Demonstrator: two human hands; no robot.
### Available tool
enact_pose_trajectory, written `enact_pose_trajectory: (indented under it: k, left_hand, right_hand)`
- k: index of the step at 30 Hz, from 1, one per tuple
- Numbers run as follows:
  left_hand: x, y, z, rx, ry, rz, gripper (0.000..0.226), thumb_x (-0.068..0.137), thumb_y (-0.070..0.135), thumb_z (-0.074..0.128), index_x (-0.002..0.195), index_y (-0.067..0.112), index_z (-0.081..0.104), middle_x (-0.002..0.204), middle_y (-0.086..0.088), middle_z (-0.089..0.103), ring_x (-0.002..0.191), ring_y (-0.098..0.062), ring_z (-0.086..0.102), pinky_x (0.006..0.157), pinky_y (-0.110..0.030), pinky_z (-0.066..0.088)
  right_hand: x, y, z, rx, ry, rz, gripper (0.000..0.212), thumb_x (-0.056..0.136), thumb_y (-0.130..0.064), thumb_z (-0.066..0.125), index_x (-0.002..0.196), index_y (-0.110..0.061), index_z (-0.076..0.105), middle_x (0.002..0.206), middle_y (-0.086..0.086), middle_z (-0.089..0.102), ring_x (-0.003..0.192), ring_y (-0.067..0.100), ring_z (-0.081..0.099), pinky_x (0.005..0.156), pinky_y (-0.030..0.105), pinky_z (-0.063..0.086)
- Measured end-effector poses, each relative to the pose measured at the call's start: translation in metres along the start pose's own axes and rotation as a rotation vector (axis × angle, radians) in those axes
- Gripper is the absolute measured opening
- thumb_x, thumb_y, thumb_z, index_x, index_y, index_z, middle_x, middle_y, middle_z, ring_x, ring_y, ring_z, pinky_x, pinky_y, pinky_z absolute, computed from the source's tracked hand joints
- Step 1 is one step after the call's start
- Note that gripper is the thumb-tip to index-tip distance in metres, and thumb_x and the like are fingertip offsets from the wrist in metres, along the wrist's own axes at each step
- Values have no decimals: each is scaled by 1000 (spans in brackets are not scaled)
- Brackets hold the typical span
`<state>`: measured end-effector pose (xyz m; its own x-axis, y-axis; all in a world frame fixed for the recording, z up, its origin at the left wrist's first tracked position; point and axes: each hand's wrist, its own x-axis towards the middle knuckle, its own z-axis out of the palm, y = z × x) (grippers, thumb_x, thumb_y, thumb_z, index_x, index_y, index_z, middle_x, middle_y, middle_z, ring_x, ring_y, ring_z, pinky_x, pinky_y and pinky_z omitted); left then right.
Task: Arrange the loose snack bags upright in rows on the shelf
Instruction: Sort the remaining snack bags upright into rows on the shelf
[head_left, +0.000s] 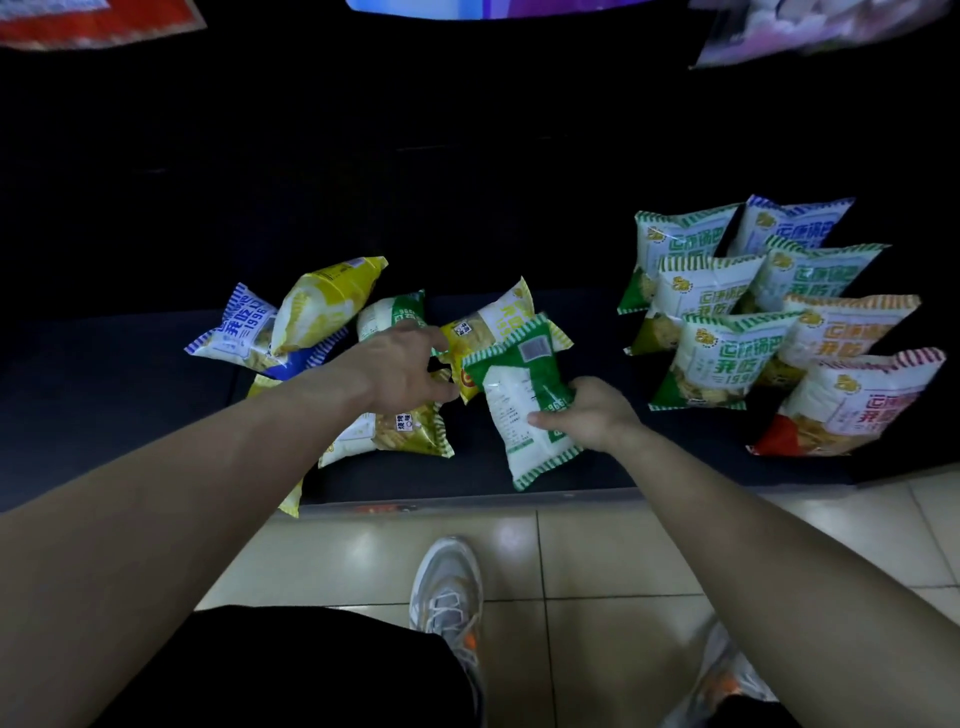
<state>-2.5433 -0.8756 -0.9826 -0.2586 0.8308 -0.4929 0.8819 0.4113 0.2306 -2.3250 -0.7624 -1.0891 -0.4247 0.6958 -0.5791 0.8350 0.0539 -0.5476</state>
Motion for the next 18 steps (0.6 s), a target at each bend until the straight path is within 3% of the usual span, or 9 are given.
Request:
enact_pose_trajectory:
  k: [3,6,9,12,18]
  left_hand:
    - [0,2,-4,-11,13,2,74,86,49,68,148,23,37,151,-7,34,134,-26,41,105,-34,39]
    - [-3,10,-10,-70,80,23,82,80,50,73,148,23,35,147,-6,39,131,-24,44,106,-37,41]
    - [-14,29,-16,-148,147,120,97,70,51,82,150,25,32,144,1,45,130,-18,44,107,-31,37]
    - [-27,52,-17,-191,119,220,99,65,52,85,148,32,34,143,7,46,129,-14,45,103,-28,39]
    - [-43,92,-21,-207,149,285,73,63,52,86,128,37,57,108,6,64,104,-17,57,80,-29,48]
  right_hand:
    - [-8,-6,-13,-246,47,-92,57,68,-53,83,113,-24,62,112,3,53,97,23,60,79,34,50]
    - [-26,-16,-37,-527,94,-229,68,72,-50,82,130,-24,57,115,3,61,108,25,60,77,32,46]
    - [-53,-29,-68,-748,154,-363,83,73,-53,81,144,-27,45,130,1,61,119,25,57,91,36,43]
    - [-86,-41,-97,-820,145,-437,85,71,-56,80,144,-31,45,136,-4,57,125,24,53,101,40,39]
    - [-141,-42,-134,-743,206,-496,79,67,-55,84,137,-34,51,127,-10,59,117,18,55,89,34,40]
